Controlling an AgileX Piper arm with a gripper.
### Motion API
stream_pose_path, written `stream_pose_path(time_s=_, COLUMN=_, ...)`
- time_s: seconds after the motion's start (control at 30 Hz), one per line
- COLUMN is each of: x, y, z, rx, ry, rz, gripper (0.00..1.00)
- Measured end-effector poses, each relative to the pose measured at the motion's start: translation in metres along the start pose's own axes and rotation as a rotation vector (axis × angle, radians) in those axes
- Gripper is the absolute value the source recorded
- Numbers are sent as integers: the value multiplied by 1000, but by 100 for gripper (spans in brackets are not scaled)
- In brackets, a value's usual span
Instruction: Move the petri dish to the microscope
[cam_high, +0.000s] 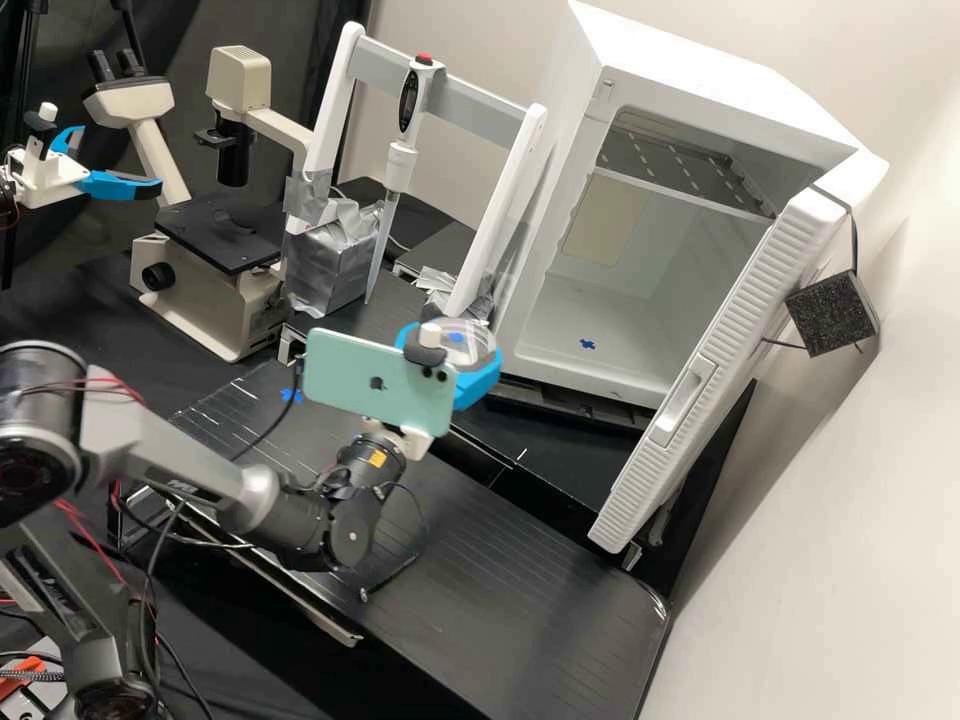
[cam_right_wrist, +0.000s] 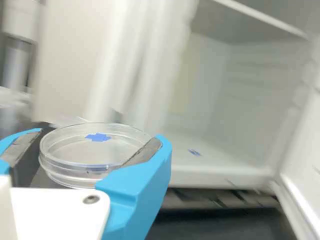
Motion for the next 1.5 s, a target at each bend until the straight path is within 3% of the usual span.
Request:
stream_pose_path(time_s=0.23, x=-1, y=-25, z=-65, rx=-16, ry=262, rz=-70, gripper=0)
stream_pose_path(time_s=0.5, x=-5, y=-53, z=-122, rx=30, ry=574, rz=-207, gripper=0)
stream_pose_path(time_s=0.67, x=1, y=-66, z=-151, rx=57, ry=714, rz=-308, gripper=0)
stream_pose_path(time_s=0.83, x=27, y=-81, z=-182, rx=53, ry=729, rz=-430, gripper=0)
stream_pose_path(time_s=1.03, x=67, y=-106, z=-198, rx=48, ry=645, rz=-533, gripper=0)
stream_pose_path(time_s=1.27, x=115, y=-128, z=-192, rx=65, ry=510, rz=-574, gripper=0)
stream_pose_path(time_s=1.5, x=147, y=-145, z=-203, rx=79, ry=479, rz=-589, gripper=0)
